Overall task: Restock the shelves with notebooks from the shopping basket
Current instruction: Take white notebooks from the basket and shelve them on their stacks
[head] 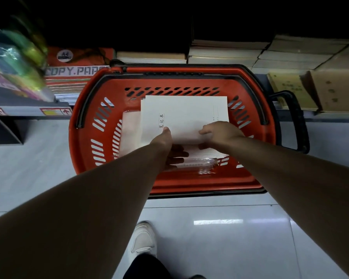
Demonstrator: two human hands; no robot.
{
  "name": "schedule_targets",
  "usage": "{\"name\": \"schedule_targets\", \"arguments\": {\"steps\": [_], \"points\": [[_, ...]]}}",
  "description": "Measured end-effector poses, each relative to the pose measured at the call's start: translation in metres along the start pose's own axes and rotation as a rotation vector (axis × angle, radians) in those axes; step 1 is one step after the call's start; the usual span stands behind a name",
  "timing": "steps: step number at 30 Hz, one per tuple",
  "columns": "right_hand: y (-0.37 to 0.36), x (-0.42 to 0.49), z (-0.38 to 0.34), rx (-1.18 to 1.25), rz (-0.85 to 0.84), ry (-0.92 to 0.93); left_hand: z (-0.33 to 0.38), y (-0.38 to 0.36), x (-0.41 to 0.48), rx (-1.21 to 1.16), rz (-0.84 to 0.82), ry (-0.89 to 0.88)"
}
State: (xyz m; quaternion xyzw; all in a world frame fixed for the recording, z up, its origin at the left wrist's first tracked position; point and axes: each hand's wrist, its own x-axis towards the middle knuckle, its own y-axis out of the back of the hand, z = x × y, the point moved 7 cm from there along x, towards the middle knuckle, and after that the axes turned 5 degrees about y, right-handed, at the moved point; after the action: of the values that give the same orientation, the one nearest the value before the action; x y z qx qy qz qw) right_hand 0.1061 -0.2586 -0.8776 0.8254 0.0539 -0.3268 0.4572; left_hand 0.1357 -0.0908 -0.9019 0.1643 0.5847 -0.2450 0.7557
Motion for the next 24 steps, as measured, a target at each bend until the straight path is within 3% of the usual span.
{"name": "schedule_targets", "arguments": {"steps": [6, 9, 11, 17, 19, 24], "points": [[0.014, 0.002, -0.012, -0.11, 0.018, 0.065, 0.022, 0.002, -0.008, -0.217, 0.098, -0.097], [0.021, -0.008, -0.026, -0.348, 0.197, 0.115, 0.029, 0.002, -0.014, -0.259, 0.086, -0.125], [0.018, -0.022, -0.037, -0.372, 0.311, 0.199, 0.026, -0.002, -0.017, -0.232, 0.056, -0.104], [0.015, -0.052, -0.048, -0.287, 0.461, 0.262, 0.031, -0.029, -0.032, -0.274, -0.029, -0.147], [0.02, -0.055, -0.049, -0.206, 0.466, 0.282, 0.035, -0.028, -0.036, -0.345, 0.067, -0.154], [0.038, -0.066, -0.044, 0.062, 0.333, 0.243, 0.032, -0.01, -0.053, -0.233, 0.246, -0.166]]}}
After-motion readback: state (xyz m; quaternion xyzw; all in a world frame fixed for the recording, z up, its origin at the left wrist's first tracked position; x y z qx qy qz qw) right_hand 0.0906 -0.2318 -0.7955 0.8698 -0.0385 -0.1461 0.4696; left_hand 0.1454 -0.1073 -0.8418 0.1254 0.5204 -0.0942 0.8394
